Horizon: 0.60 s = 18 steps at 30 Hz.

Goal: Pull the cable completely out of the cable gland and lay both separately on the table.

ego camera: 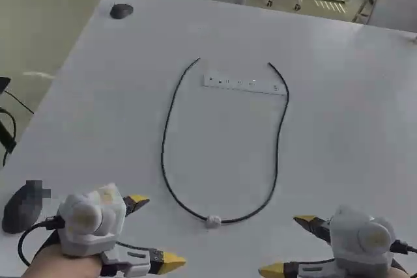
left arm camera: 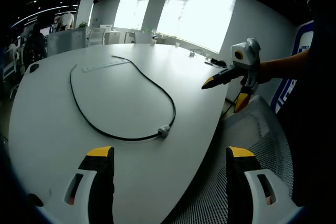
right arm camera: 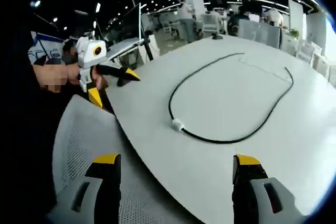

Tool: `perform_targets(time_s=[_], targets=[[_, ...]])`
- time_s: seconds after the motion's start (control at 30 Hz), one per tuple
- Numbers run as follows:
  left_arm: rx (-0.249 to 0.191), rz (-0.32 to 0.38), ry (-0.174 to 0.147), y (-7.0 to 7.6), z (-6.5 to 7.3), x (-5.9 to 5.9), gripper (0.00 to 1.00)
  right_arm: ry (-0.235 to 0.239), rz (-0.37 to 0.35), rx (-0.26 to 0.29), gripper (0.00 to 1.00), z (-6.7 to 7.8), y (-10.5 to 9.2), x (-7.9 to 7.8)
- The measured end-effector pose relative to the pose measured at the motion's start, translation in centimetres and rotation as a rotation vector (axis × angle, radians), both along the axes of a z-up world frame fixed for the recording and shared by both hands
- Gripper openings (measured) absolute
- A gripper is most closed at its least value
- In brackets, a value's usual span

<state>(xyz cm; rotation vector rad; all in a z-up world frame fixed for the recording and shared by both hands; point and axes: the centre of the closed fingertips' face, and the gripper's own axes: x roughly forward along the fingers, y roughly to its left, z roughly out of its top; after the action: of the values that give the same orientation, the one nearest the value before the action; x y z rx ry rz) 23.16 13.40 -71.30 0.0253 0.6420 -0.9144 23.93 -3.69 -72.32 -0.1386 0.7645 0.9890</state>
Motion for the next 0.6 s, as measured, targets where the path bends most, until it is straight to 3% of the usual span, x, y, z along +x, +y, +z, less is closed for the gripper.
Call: perform_targets(time_s=[0.13,0.43,0.6], targets=[[0.027,-0.01,0.008,0.1,-0.14,-0.23,0.89,0.005,-0.001,0.014,0.88,-0.15,0.15,-0.01],[0.026,-0.013,0.017,-0.13,-0.27,-0.24,0.89,0.015,0.006,0.01,0.87,-0.43,0.23,0.09],[0.018,-0.013,0.022,-0.48,-0.17,-0.03,0.89,0.038,0.007,0.012,0.92,-0.58,0.28,-0.05]])
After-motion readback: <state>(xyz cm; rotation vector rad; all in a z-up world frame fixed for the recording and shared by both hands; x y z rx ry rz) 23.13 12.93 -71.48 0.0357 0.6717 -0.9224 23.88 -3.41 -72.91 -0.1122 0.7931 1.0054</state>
